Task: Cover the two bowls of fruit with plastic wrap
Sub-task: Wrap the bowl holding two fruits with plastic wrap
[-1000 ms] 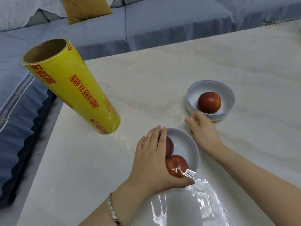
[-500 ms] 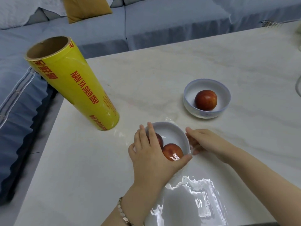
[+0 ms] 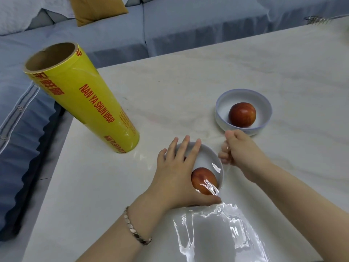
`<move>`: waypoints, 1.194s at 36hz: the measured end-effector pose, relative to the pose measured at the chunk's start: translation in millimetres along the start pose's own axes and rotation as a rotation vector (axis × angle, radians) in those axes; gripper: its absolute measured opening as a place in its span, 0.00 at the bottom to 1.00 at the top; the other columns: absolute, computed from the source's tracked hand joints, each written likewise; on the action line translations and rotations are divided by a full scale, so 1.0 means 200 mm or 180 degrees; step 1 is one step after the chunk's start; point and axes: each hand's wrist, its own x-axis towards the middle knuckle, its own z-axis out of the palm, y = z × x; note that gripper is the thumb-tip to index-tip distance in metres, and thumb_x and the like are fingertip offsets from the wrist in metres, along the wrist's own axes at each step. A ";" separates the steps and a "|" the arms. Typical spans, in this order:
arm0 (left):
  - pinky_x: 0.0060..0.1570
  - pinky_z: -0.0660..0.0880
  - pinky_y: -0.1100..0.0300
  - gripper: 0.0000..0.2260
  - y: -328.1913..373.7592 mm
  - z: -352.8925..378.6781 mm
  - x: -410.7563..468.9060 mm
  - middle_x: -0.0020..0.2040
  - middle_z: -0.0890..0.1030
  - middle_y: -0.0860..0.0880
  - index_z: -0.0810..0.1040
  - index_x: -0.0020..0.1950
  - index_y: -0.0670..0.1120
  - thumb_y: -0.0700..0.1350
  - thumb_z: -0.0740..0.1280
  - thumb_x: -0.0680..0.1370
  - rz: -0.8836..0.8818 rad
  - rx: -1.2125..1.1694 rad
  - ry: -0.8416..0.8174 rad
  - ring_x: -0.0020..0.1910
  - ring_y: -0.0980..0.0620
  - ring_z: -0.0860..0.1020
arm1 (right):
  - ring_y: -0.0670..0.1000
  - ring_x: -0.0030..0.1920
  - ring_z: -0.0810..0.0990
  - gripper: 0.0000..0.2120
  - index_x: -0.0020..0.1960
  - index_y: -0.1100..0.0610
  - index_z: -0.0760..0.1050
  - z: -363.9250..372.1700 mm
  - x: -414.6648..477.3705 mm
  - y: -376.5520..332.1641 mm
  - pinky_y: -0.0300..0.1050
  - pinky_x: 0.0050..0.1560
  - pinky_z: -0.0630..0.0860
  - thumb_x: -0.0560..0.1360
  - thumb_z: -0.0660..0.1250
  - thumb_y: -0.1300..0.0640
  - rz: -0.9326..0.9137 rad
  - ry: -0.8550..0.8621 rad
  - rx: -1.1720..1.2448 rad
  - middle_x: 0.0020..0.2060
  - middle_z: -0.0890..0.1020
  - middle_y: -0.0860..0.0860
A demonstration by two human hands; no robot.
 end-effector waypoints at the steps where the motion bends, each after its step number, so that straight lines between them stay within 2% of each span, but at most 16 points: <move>1: 0.73 0.44 0.47 0.56 0.00 0.00 0.00 0.77 0.38 0.54 0.35 0.74 0.57 0.78 0.51 0.52 -0.0003 0.0017 0.0013 0.75 0.49 0.37 | 0.50 0.26 0.64 0.12 0.39 0.55 0.60 0.01 0.00 0.00 0.41 0.29 0.64 0.81 0.50 0.57 0.0016 0.0073 -0.0019 0.29 0.65 0.53; 3: 0.73 0.45 0.47 0.56 0.00 0.00 0.00 0.77 0.39 0.54 0.34 0.74 0.57 0.78 0.51 0.52 -0.0010 0.0049 0.0054 0.76 0.49 0.38 | 0.50 0.26 0.66 0.11 0.41 0.56 0.62 0.02 0.00 0.01 0.40 0.26 0.65 0.81 0.50 0.56 -0.0219 0.0317 -0.0308 0.30 0.66 0.53; 5: 0.73 0.47 0.48 0.57 0.00 0.00 -0.01 0.77 0.40 0.54 0.35 0.75 0.56 0.78 0.50 0.52 -0.0021 0.0057 0.0092 0.76 0.49 0.39 | 0.53 0.29 0.71 0.09 0.46 0.59 0.64 0.01 0.01 0.03 0.42 0.29 0.67 0.80 0.51 0.55 -0.0724 0.0583 -0.0903 0.31 0.71 0.54; 7: 0.73 0.48 0.48 0.56 0.00 0.00 -0.01 0.77 0.41 0.54 0.36 0.75 0.56 0.78 0.51 0.52 -0.0027 0.0038 0.0114 0.76 0.49 0.41 | 0.58 0.36 0.74 0.10 0.48 0.61 0.65 -0.01 0.03 0.05 0.44 0.36 0.65 0.80 0.52 0.54 -0.1018 0.0771 -0.1361 0.35 0.75 0.57; 9: 0.72 0.47 0.49 0.56 0.01 0.00 0.00 0.77 0.41 0.54 0.35 0.74 0.57 0.78 0.51 0.52 -0.0036 0.0029 0.0112 0.75 0.50 0.41 | 0.60 0.39 0.74 0.09 0.47 0.61 0.65 -0.03 0.05 0.09 0.44 0.36 0.61 0.80 0.53 0.55 -0.1036 0.0867 -0.1475 0.37 0.75 0.59; 13: 0.71 0.48 0.50 0.55 0.01 0.01 0.00 0.76 0.40 0.55 0.34 0.73 0.59 0.77 0.51 0.52 -0.0086 0.0022 0.0108 0.75 0.51 0.41 | 0.55 0.41 0.70 0.07 0.46 0.61 0.64 -0.01 0.07 0.16 0.44 0.35 0.55 0.80 0.55 0.57 -0.0942 0.0865 -0.1584 0.39 0.73 0.56; 17: 0.70 0.51 0.50 0.53 0.03 0.02 -0.01 0.77 0.42 0.53 0.38 0.74 0.60 0.77 0.51 0.53 -0.0235 -0.0041 0.0206 0.75 0.49 0.44 | 0.54 0.39 0.75 0.11 0.44 0.60 0.70 -0.04 0.10 0.19 0.41 0.41 0.63 0.78 0.59 0.52 -0.0550 0.0754 -0.1437 0.35 0.77 0.53; 21: 0.68 0.55 0.47 0.53 0.08 0.03 -0.02 0.77 0.48 0.49 0.44 0.75 0.59 0.78 0.51 0.53 -0.1010 -0.0398 0.0553 0.75 0.46 0.48 | 0.54 0.33 0.78 0.21 0.43 0.65 0.75 -0.11 0.02 0.16 0.49 0.42 0.74 0.79 0.56 0.48 -0.0172 0.0464 -0.0589 0.30 0.77 0.53; 23: 0.67 0.56 0.45 0.52 0.13 0.02 -0.01 0.77 0.48 0.47 0.46 0.75 0.57 0.79 0.56 0.56 -0.1449 -0.0576 0.0611 0.75 0.43 0.48 | 0.54 0.32 0.77 0.19 0.41 0.63 0.76 -0.13 -0.03 0.15 0.45 0.36 0.75 0.79 0.57 0.50 0.0249 0.0060 -0.0150 0.31 0.76 0.55; 25: 0.68 0.55 0.43 0.51 0.19 0.01 0.00 0.77 0.47 0.46 0.48 0.75 0.55 0.77 0.60 0.60 -0.1744 -0.0707 0.0582 0.75 0.42 0.47 | 0.53 0.33 0.77 0.17 0.40 0.60 0.76 -0.12 -0.06 0.15 0.43 0.35 0.74 0.78 0.58 0.50 0.0442 -0.0315 -0.0132 0.33 0.78 0.55; 28: 0.68 0.54 0.41 0.51 0.23 0.01 0.00 0.77 0.44 0.44 0.46 0.76 0.53 0.76 0.60 0.62 -0.1951 -0.0821 0.0479 0.75 0.41 0.44 | 0.50 0.34 0.77 0.15 0.39 0.57 0.77 -0.08 -0.06 0.15 0.42 0.39 0.74 0.77 0.60 0.49 0.0324 -0.0537 -0.0386 0.33 0.78 0.52; 32: 0.70 0.51 0.43 0.53 0.16 -0.03 -0.04 0.77 0.41 0.46 0.40 0.75 0.55 0.74 0.64 0.62 -0.1696 -0.1007 0.0145 0.75 0.42 0.43 | 0.53 0.36 0.70 0.13 0.40 0.59 0.75 -0.03 -0.03 0.12 0.45 0.41 0.69 0.76 0.63 0.51 0.0498 -0.0794 -0.0303 0.34 0.74 0.57; 34: 0.71 0.48 0.45 0.55 0.09 -0.07 -0.07 0.77 0.40 0.49 0.38 0.75 0.58 0.73 0.67 0.59 -0.1350 -0.0943 0.0040 0.76 0.45 0.41 | 0.51 0.34 0.69 0.11 0.39 0.58 0.73 -0.01 -0.02 0.11 0.43 0.39 0.68 0.76 0.62 0.53 0.0557 -0.0870 -0.0139 0.32 0.72 0.55; 37: 0.72 0.40 0.47 0.60 -0.02 -0.11 -0.08 0.76 0.33 0.52 0.34 0.74 0.59 0.72 0.70 0.55 -0.0620 -0.0500 -0.0179 0.75 0.49 0.33 | 0.49 0.31 0.69 0.12 0.36 0.57 0.72 -0.01 -0.01 0.11 0.40 0.36 0.70 0.78 0.60 0.56 0.0662 -0.0886 -0.0059 0.30 0.72 0.52; 40: 0.73 0.36 0.48 0.63 -0.08 -0.10 -0.05 0.75 0.31 0.52 0.31 0.73 0.58 0.73 0.70 0.54 -0.0114 -0.0088 -0.0428 0.74 0.49 0.30 | 0.49 0.29 0.69 0.16 0.34 0.58 0.69 0.01 -0.02 0.09 0.40 0.35 0.69 0.80 0.56 0.58 0.0407 -0.0665 -0.0164 0.30 0.71 0.54; 43: 0.74 0.38 0.47 0.63 -0.08 -0.07 -0.02 0.76 0.32 0.51 0.31 0.73 0.58 0.73 0.70 0.54 0.0071 0.0006 -0.0466 0.74 0.49 0.31 | 0.49 0.30 0.69 0.14 0.36 0.57 0.65 0.00 -0.02 0.06 0.42 0.36 0.70 0.81 0.53 0.59 0.0138 -0.0448 -0.0132 0.30 0.71 0.53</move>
